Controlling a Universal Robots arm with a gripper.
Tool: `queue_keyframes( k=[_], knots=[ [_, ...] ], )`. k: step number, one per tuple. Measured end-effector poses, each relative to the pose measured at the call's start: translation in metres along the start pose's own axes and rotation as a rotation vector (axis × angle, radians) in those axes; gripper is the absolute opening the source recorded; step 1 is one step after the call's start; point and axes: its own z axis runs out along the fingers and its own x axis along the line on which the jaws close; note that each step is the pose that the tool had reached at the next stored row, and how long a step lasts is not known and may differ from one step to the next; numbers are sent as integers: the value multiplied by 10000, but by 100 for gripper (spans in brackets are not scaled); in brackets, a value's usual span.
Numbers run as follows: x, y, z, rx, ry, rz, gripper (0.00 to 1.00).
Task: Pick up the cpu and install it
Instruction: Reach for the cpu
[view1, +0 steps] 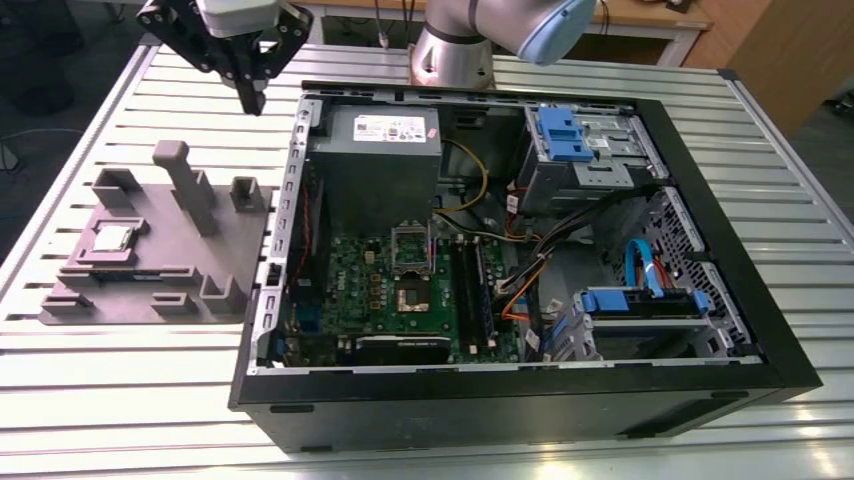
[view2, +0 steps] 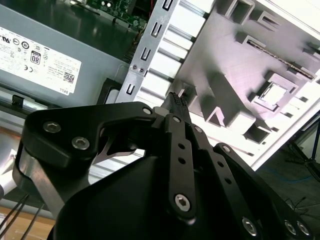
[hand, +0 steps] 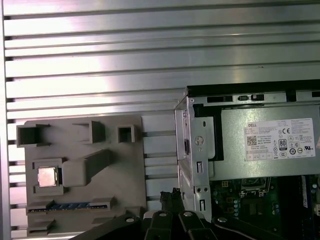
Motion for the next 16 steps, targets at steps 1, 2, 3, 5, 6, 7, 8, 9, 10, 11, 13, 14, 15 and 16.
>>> queue_keyframes(
  k=[1, 2, 3, 5, 6, 7, 8, 9, 10, 11, 13, 14, 15, 16],
  knots=[
    [3, 0, 0, 0, 0, 0, 10],
    [6, -1, 0, 0, 0, 0, 10],
    [9, -1, 1, -1, -1, 1, 10],
    [16, -1, 0, 0, 0, 0, 10],
    [18, -1, 1, 0, 0, 0, 10],
    [21, -2, 1, 0, 0, -1, 10],
    [24, -2, 1, 0, 0, 0, 10],
    [26, -2, 1, 0, 0, 0, 10],
    [28, -2, 2, 0, 0, -1, 10],
    [30, -2, 2, 0, 1, 0, 10],
    [36, -3, 2, -1, 1, 0, 10],
    [38, -3, 2, 0, 2, 0, 10],
    [39, -3, 2, 0, 2, -1, 10],
    [41, -3, 2, 0, 2, 0, 10]
  ],
)
